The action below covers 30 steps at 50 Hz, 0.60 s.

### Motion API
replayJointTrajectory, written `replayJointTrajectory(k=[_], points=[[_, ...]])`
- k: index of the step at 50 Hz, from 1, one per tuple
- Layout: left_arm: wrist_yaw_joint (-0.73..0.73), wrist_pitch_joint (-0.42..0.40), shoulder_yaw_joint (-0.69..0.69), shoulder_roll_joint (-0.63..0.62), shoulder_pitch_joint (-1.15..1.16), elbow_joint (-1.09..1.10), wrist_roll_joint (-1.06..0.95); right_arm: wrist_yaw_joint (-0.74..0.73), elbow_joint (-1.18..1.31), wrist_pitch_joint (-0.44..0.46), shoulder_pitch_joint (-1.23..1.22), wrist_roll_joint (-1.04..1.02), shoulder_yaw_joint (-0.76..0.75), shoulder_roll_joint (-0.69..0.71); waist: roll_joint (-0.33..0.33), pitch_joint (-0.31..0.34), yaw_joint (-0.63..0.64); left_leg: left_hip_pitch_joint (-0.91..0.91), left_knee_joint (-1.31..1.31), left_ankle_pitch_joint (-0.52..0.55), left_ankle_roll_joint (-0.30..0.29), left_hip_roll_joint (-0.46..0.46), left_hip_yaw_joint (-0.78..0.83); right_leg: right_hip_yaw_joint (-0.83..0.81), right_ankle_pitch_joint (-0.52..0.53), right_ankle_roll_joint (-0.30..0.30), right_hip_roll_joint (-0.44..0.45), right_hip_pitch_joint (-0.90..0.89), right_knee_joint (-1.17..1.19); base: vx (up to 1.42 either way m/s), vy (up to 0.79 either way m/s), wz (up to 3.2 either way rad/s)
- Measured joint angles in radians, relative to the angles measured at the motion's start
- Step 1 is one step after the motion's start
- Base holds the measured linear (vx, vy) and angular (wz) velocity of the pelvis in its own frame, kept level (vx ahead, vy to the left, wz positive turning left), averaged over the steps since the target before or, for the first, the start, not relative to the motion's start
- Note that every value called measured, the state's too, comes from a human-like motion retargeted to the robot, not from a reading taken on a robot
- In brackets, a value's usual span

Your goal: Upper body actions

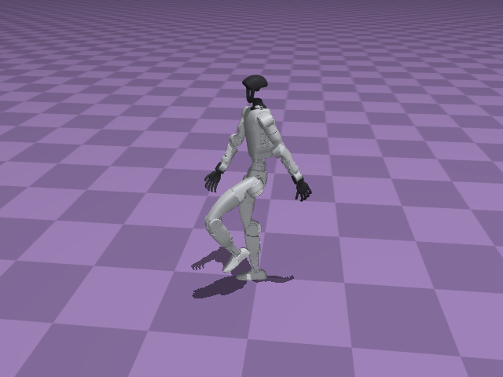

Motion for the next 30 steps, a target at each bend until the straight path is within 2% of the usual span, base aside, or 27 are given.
replayJointTrajectory(k=[6, 13, 15, 19, 26, 28, 30], points=[[-0.002, 0.019, 0.045, -0.006, 0.058, 0.000, -0.021, 0.019, -0.072, -0.037, -0.086, 0.000, 0.005, 0.005, -0.007, 0.015, 0.096, -0.189, 0.089, -0.029, -0.012, 0.039, 0.079, 0.052, -0.009, -0.018, -0.008, 0.014, 0.013, 0.03, 0.04, -0.39], [-0.039, -0.013, 0.069, -0.011, 0.011, 0.000, -0.111, -0.001, -0.029, -0.062, -0.061, -0.022, 0.027, 0.007, -0.025, 0.002, 0.089, -0.095, -0.009, -0.018, -0.016, 0.017, 0.076, 0.035, -0.032, -0.016, -0.017, 0.034, 0.025, 0.07, 0.02, 0.22], [-0.052, -0.017, 0.069, -0.010, -0.010, 0.000, -0.124, -0.007, -0.006, -0.067, -0.023, -0.036, 0.035, 0.009, -0.035, -0.025, 0.072, -0.016, -0.077, -0.008, -0.015, -0.001, 0.068, 0.021, -0.040, -0.009, -0.024, 0.030, 0.022, 0.12, 0.03, 0.48], [-0.076, -0.029, 0.063, -0.009, -0.045, -0.018, -0.123, -0.026, 0.063, -0.072, 0.049, -0.048, 0.057, 0.009, -0.047, -0.057, 0.033, 0.201, -0.291, 0.015, -0.049, -0.079, 0.037, -0.005, -0.055, 0.010, -0.037, 0.038, 0.022, 0.09, 0.04, 0.33], [-0.110, -0.048, 0.056, -0.004, -0.062, -0.052, -0.122, -0.068, 0.168, -0.062, 0.181, -0.101, 0.094, 0.013, -0.036, -0.174, -0.044, 0.629, -0.933, 0.073, -0.103, -0.230, -0.035, -0.019, -0.075, 0.039, -0.007, 0.016, 0.014, 0.18, 0.07, 0.19], [-0.121, -0.051, 0.055, -0.001, -0.065, -0.057, -0.125, -0.071, 0.182, -0.061, 0.217, -0.113, 0.104, 0.011, -0.012, -0.200, -0.061, 0.754, -1.162, 0.005, -0.147, -0.260, -0.069, -0.019, -0.080, 0.041, 0.027, 0.010, 0.017, 0.19, 0.12, 0.02], [-0.117, -0.053, 0.044, 0.003, -0.078, -0.055, -0.140, -0.070, 0.193, -0.061, 0.246, -0.126, 0.107, 0.002, 0.017, -0.218, -0.076, 0.858, -1.342, -0.114, -0.155, -0.260, -0.027, -0.021, -0.086, 0.045, 0.065, 0.006, 0.021, 0.15, 0.12, 0.15]])
